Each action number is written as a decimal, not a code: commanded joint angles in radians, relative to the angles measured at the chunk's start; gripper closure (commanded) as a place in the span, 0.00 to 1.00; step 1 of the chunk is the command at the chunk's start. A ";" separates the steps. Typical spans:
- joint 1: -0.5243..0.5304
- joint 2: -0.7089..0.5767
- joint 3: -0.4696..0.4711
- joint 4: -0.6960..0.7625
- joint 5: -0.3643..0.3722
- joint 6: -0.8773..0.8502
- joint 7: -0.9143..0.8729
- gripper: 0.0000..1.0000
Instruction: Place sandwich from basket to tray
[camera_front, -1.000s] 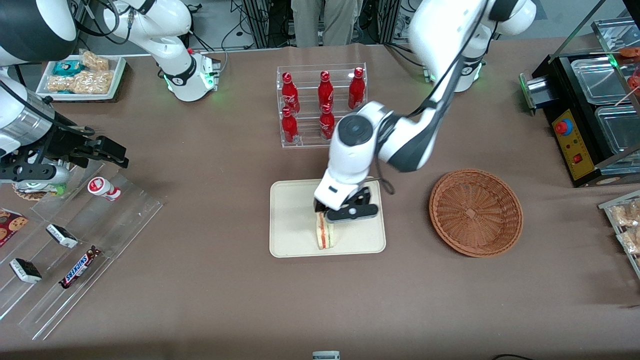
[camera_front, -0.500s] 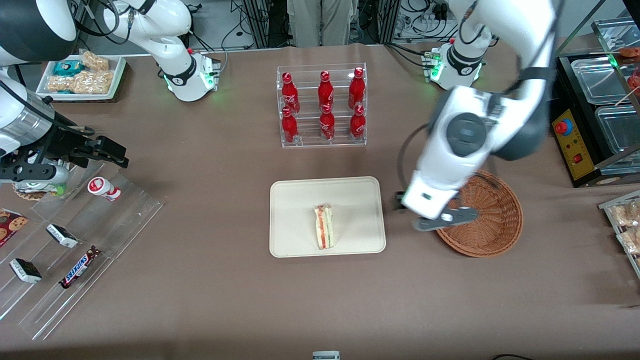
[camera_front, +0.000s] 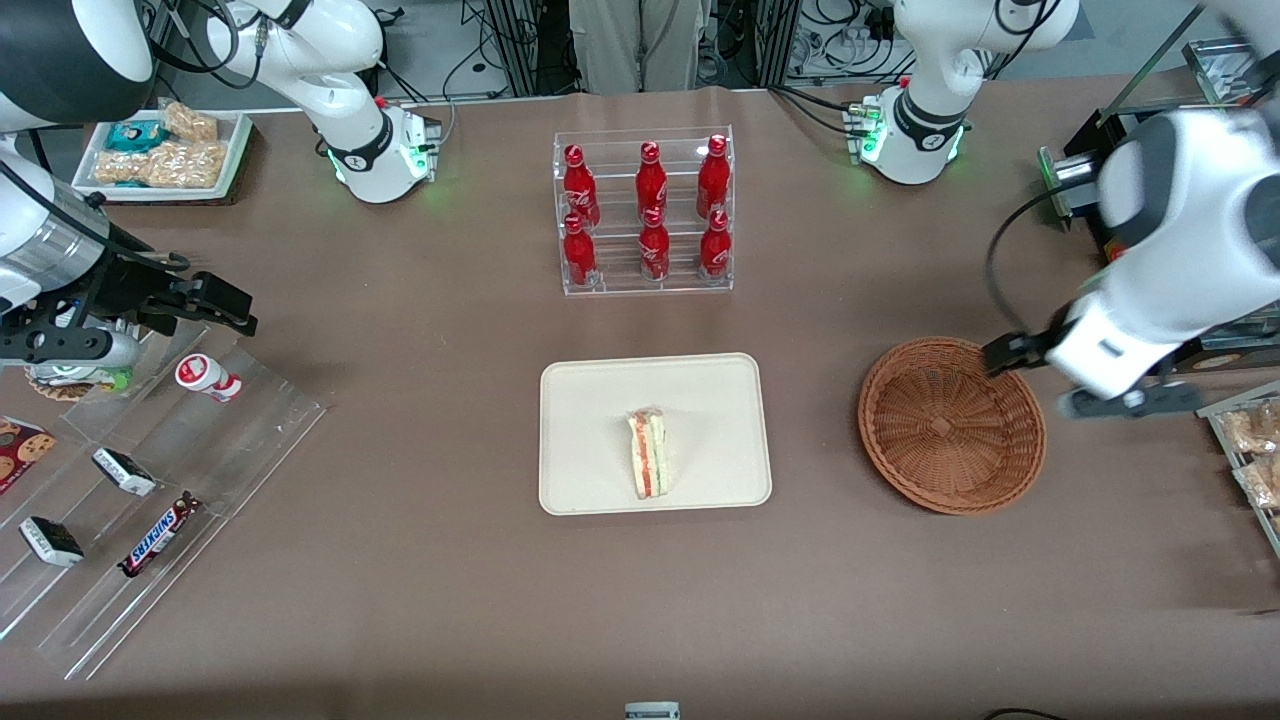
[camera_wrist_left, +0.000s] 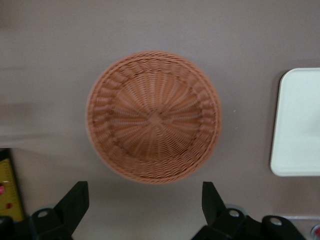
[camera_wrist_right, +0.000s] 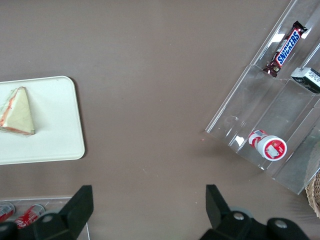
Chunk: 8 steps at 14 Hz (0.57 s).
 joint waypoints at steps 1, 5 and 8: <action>0.036 -0.083 -0.012 -0.028 0.014 -0.033 0.077 0.00; 0.098 -0.102 -0.018 0.105 0.041 -0.131 0.214 0.00; 0.101 -0.114 -0.018 0.141 0.031 -0.156 0.222 0.00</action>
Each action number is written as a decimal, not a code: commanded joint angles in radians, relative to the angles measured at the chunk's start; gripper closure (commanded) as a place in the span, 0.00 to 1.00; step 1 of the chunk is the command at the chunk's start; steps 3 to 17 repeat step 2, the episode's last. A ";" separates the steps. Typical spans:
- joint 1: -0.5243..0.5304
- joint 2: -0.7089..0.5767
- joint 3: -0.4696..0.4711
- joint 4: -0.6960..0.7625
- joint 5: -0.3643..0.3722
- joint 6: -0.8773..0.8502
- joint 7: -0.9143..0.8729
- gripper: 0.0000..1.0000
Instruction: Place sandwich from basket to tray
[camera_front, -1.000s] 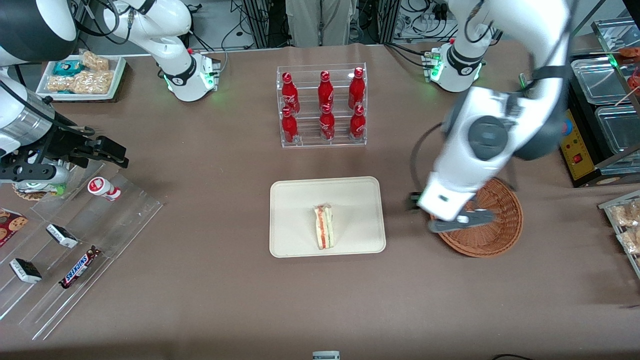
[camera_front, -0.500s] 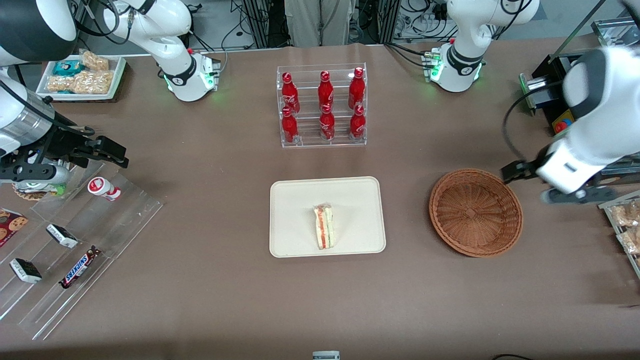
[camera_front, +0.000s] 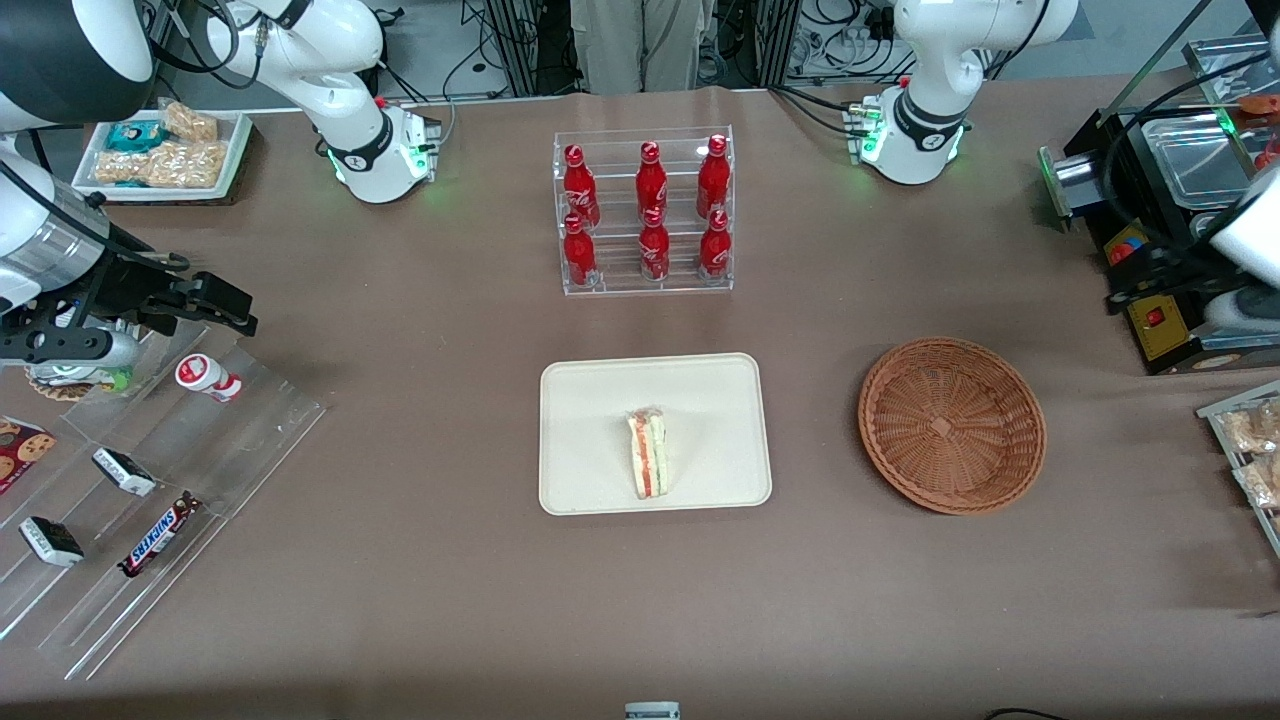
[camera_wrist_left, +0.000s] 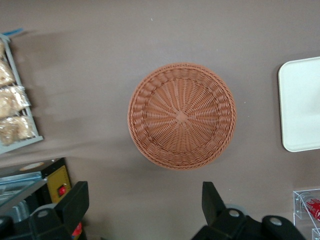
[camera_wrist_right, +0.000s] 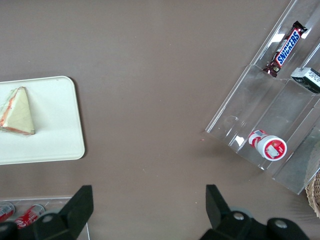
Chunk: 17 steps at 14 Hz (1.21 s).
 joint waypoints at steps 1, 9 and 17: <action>0.015 -0.007 -0.017 0.017 0.000 -0.050 0.016 0.00; 0.015 -0.007 -0.017 0.017 0.000 -0.067 0.013 0.00; 0.015 -0.007 -0.017 0.017 0.000 -0.067 0.013 0.00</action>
